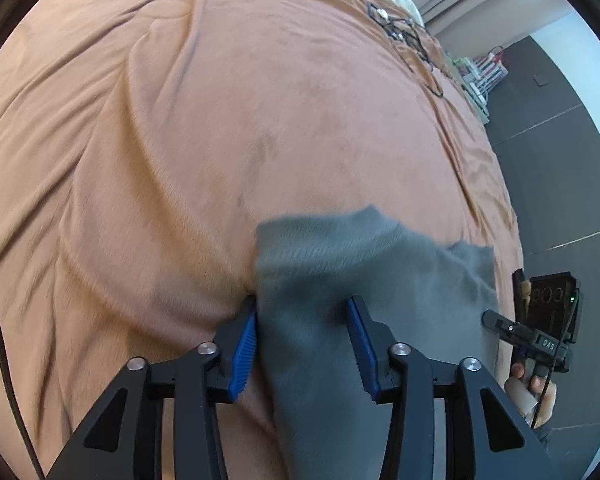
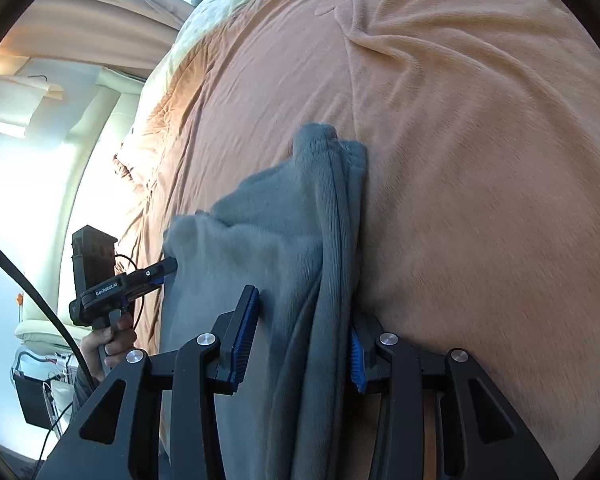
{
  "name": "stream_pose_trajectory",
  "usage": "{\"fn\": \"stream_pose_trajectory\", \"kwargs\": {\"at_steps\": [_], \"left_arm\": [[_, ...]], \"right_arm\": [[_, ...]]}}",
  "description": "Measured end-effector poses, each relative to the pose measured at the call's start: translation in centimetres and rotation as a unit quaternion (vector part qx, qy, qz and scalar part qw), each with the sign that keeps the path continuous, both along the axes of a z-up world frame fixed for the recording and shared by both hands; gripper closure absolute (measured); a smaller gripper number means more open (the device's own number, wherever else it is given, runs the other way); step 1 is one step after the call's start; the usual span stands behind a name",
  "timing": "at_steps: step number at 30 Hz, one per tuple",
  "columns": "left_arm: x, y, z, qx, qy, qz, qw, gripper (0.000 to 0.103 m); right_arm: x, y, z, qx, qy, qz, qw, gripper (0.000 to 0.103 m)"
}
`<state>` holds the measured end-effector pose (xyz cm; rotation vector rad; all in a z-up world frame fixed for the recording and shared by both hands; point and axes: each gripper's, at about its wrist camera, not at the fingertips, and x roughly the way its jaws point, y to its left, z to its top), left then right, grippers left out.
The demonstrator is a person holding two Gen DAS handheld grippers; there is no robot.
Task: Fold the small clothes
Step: 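Lift the folded shirt with both grippers and carry it toward the black garment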
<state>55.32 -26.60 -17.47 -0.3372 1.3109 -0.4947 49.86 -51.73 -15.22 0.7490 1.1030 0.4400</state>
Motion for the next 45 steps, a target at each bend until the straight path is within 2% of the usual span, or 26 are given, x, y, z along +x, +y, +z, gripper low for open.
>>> {"fn": "stream_pose_trajectory", "kwargs": {"at_steps": [2,4,6,9,23,36,45], "left_arm": [[0.4,-0.6,-0.3,0.009,0.0,0.0,1.0,0.068],[0.6,-1.0,-0.2,0.018,-0.007,0.0,0.9998,0.073],[0.6,-1.1,0.1,0.023,-0.013,0.001,0.9997,0.086],[0.1,-0.8,1.3,0.013,-0.028,0.004,0.9995,0.094],[-4.1,0.8,10.6,-0.04,-0.094,0.002,0.9947,0.094],[-11.1,2.8,20.2,-0.064,-0.169,-0.002,0.9836,0.095],[-16.3,4.2,25.9,-0.078,-0.213,-0.003,0.9739,0.095]], "right_arm": [[0.4,0.2,-0.2,-0.002,-0.005,0.001,1.0,0.068],[0.4,0.7,-0.4,-0.016,-0.004,-0.002,1.0,0.076],[0.4,1.3,0.1,-0.032,-0.003,-0.004,0.999,0.084],[-0.5,2.1,1.6,-0.054,-0.021,-0.005,0.998,0.09],[-7.9,4.9,10.4,-0.095,-0.1,-0.02,0.99,0.092],[-20.1,6.8,20.1,-0.131,-0.184,-0.028,0.974,0.092],[-27.9,7.9,24.5,-0.139,-0.231,-0.036,0.962,0.092]]}}
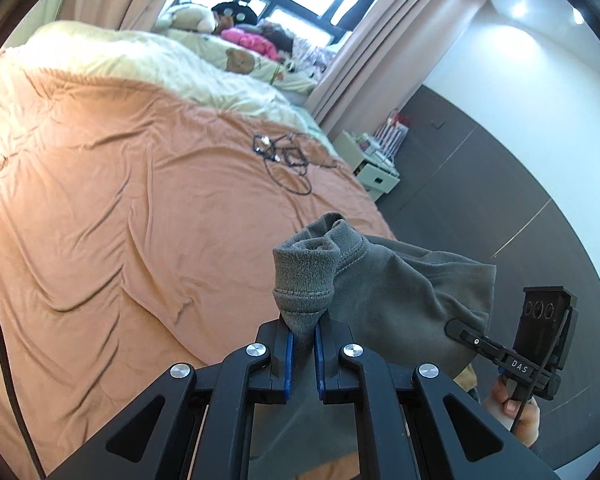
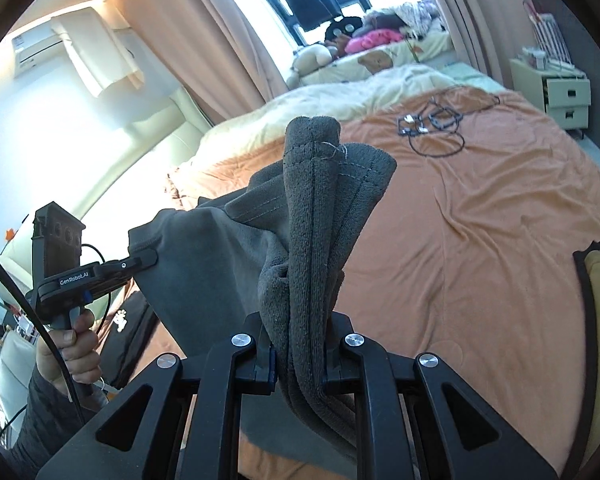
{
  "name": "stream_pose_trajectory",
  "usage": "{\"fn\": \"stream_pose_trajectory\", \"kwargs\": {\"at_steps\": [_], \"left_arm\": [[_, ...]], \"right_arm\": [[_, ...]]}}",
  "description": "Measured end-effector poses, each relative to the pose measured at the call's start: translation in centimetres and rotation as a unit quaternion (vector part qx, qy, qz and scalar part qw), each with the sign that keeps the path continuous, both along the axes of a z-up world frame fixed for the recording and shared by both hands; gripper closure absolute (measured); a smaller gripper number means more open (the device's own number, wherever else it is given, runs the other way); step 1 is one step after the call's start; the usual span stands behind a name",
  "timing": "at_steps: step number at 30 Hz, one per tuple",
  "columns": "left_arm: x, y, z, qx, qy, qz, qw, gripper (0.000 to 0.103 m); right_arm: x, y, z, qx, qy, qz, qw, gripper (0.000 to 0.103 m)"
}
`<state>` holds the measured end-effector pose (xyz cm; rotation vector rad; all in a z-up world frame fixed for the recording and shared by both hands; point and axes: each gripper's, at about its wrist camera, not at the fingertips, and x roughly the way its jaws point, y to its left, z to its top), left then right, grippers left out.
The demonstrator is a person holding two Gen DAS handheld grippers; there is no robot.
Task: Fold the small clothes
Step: 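Lift the folded shirt with both grippers and carry it toward the black garment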
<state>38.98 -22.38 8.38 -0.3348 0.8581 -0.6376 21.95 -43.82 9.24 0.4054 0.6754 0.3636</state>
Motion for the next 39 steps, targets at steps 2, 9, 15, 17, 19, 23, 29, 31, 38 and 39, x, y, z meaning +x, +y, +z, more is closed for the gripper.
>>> {"fn": "stream_pose_trajectory", "kwargs": {"at_steps": [2,9,15,17,19,23,29,31,38,39], "left_arm": [[-1.0,0.3,0.9,-0.002,-0.008,0.001,1.0,0.095],[-5.8,2.0,4.9,-0.009,-0.045,0.007,0.9989,0.095],[-9.4,4.6,8.0,-0.008,-0.071,0.026,0.9971,0.095],[-10.5,5.9,8.8,-0.006,-0.078,0.036,0.9963,0.095],[-11.7,7.3,9.8,-0.003,-0.085,0.048,0.9952,0.095],[-13.7,10.2,11.5,0.0,-0.099,0.069,0.9926,0.095],[-16.2,15.0,13.2,0.0,-0.115,0.102,0.9881,0.095],[-16.9,16.3,13.5,0.001,-0.118,0.111,0.9868,0.095],[-18.9,21.8,13.7,0.009,-0.119,0.143,0.9825,0.095],[-19.3,22.8,13.8,0.011,-0.12,0.147,0.9817,0.095]], "right_arm": [[-0.7,0.2,0.4,0.0,-0.009,0.001,1.0,0.092],[-4.8,1.5,2.5,-0.006,-0.041,0.009,0.999,0.092],[-8.1,3.9,3.7,-0.006,-0.07,0.034,0.997,0.092],[-8.6,4.9,3.9,-0.008,-0.077,0.044,0.996,0.092],[-9.1,5.9,4.2,-0.008,-0.084,0.054,0.995,0.092],[-8.3,7.2,4.2,-0.005,-0.094,0.074,0.993,0.092],[-6.6,8.7,4.1,-0.002,-0.104,0.102,0.989,0.092],[-6.1,9.3,4.2,0.0,-0.108,0.111,0.988,0.092],[-4.3,12.4,3.9,0.007,-0.11,0.141,0.984,0.092],[-4.4,12.8,3.9,0.007,-0.111,0.145,0.983,0.092]]}}
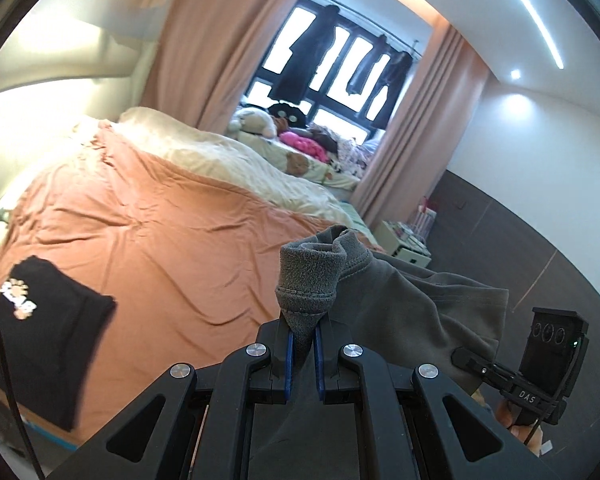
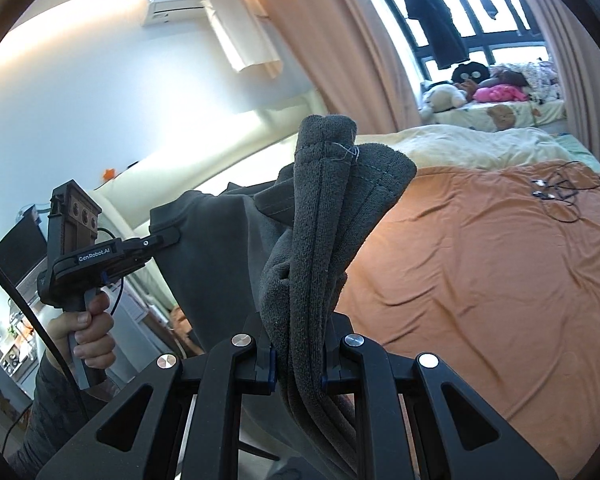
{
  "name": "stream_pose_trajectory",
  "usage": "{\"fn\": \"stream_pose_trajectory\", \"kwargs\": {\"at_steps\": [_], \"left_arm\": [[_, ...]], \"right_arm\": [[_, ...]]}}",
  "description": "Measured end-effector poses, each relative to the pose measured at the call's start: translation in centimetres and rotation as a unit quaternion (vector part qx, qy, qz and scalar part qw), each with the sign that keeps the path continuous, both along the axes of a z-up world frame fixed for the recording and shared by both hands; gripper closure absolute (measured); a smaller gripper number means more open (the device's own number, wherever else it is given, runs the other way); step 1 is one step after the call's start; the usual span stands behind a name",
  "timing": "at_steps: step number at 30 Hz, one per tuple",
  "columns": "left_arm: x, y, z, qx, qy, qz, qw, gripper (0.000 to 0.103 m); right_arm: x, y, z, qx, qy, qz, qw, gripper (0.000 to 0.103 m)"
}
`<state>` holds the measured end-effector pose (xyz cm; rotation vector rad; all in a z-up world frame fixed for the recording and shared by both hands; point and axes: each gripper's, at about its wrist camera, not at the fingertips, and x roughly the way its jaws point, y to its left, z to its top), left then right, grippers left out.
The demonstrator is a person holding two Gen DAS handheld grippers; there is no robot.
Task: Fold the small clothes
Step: 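Lift the folded shirt with both grippers and carry it toward the black garment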
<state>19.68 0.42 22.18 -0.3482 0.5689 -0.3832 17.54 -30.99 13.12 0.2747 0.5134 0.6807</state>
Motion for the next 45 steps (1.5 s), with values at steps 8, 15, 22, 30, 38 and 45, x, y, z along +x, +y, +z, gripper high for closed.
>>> {"fn": "stream_pose_trajectory", "kwargs": {"at_steps": [8,15,22,30,38,45], "left_arm": [[-1.8,8.5,0.3,0.004,-0.01,0.035,0.9993,0.095],[-3.3,16.7,1.1,0.017,-0.013,0.096,0.9951,0.095],[-3.7,24.6,0.5,0.031,-0.011,0.149,0.9883,0.095],[-2.3,32.0,-0.8,0.057,-0.005,0.192,0.9797,0.095],[-0.8,36.3,-2.4,0.063,0.005,0.209,0.9758,0.095],[2.3,38.5,-5.3,0.063,0.028,0.22,0.9731,0.095]], "right_arm": [[3.6,4.9,-0.6,-0.003,-0.001,0.048,0.999,0.092],[7.3,9.5,-2.1,0.012,-0.004,0.11,0.994,0.092],[11.3,13.8,-3.3,0.014,-0.005,0.158,0.987,0.092],[15.7,18.9,-5.9,0.007,0.003,0.196,0.981,0.092],[19.4,20.3,-8.3,-0.003,0.019,0.212,0.977,0.092],[23.9,18.6,-9.7,-0.012,0.034,0.215,0.976,0.092]]}}
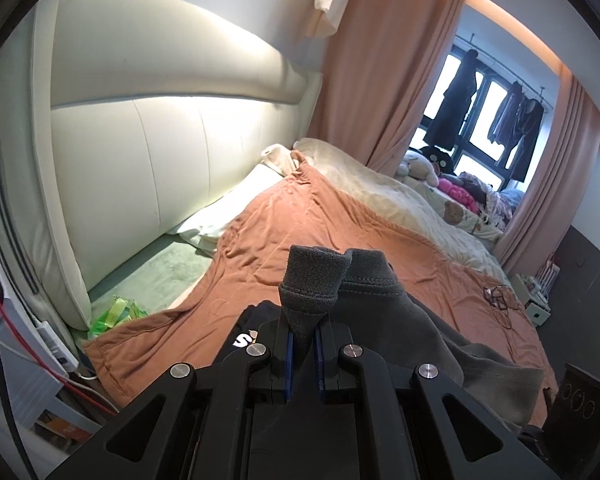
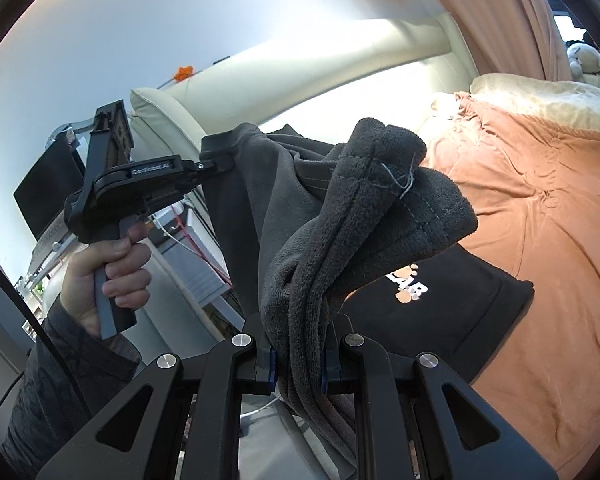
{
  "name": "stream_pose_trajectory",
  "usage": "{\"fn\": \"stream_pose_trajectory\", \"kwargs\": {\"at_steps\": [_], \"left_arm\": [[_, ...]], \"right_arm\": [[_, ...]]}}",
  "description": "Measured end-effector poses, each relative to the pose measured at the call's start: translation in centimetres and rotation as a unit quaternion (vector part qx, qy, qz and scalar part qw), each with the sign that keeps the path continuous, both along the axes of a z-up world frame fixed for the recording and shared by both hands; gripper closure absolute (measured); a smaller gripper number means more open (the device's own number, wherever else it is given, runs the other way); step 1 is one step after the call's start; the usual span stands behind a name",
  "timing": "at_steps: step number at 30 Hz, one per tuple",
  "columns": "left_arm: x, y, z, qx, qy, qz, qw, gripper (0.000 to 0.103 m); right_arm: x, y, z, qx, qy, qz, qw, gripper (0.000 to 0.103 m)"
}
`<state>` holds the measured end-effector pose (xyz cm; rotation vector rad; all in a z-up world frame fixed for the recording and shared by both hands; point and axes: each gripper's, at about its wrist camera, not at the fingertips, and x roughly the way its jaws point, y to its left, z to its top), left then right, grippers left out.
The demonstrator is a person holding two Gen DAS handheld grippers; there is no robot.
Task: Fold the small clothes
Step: 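Lift the folded shirt with both grippers and carry it toward the black garment, then lower the grey shirt onto the black garment and open both grippers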
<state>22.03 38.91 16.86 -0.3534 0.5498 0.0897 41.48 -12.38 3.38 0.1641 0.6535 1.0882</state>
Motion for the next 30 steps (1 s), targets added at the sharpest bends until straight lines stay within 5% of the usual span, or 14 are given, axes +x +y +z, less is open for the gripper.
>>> {"fn": "stream_pose_trajectory", "kwargs": {"at_steps": [9,26,28,30], "left_arm": [[8.0,0.5,-4.2,0.013,0.026,0.001,0.9996,0.095],[21.0,0.6,-14.6,0.019,0.122,0.011,0.9923,0.095],[21.8,0.5,-15.9,0.026,0.127,0.01,0.9915,0.094],[22.6,0.3,-17.2,0.041,0.152,0.02,0.9874,0.082]], "right_arm": [[9.2,-4.9,-3.7,-0.011,0.016,-0.014,1.0,0.092],[27.7,-13.1,-11.7,-0.041,0.121,-0.024,0.992,0.089],[29.0,-13.9,-13.1,-0.053,0.138,-0.045,0.988,0.081],[31.3,-14.9,-14.8,-0.077,0.162,-0.088,0.98,0.032]]}}
